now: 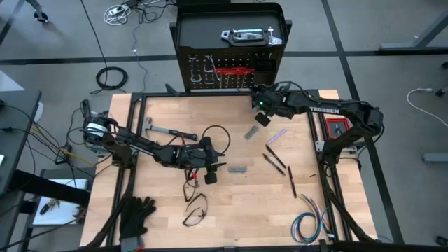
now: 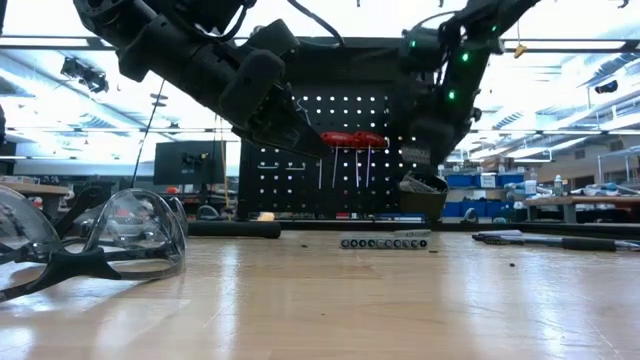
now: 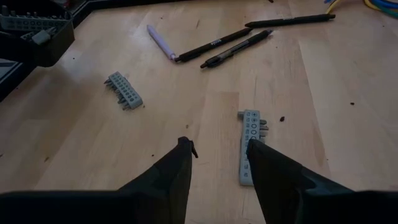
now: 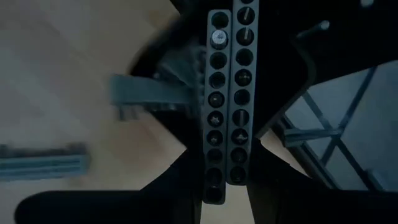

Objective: Hang tools onto peg board
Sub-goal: Put the screwdriver bits on the pegboard

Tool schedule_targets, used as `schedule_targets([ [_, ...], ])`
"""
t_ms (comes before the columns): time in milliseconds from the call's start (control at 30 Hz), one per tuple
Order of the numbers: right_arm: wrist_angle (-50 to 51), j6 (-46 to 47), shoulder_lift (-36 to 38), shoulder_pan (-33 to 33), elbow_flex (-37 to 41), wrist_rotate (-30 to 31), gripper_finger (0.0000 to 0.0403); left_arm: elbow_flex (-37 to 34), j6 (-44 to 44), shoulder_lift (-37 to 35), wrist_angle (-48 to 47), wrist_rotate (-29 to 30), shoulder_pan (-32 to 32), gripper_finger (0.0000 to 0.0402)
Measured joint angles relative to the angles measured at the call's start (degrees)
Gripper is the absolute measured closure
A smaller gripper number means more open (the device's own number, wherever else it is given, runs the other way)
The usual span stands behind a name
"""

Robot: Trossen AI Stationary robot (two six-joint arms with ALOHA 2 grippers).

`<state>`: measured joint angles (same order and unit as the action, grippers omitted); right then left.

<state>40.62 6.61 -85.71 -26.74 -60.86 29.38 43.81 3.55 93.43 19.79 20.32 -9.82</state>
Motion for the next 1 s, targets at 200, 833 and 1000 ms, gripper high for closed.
schedule_targets([
  [200,-1.8,-0.2,-3.9,-3.1,0.0,-0.7,0.0308,0.0,0.0,0.0,-0.1,0.0,-0.1,0.0245],
  [833,-0.8,-0.4,0.3,0.5,0.0,-2.7,0.0178,0.0,1.6,0.0,-1.3,0.0,-0.8,0.0245],
  [1000,-0.9,-0.3,6.2,3.5,0.0,-4.0,0.0174,0.0,1.6,0.0,-1.3,0.0,-0.8,0.0245],
])
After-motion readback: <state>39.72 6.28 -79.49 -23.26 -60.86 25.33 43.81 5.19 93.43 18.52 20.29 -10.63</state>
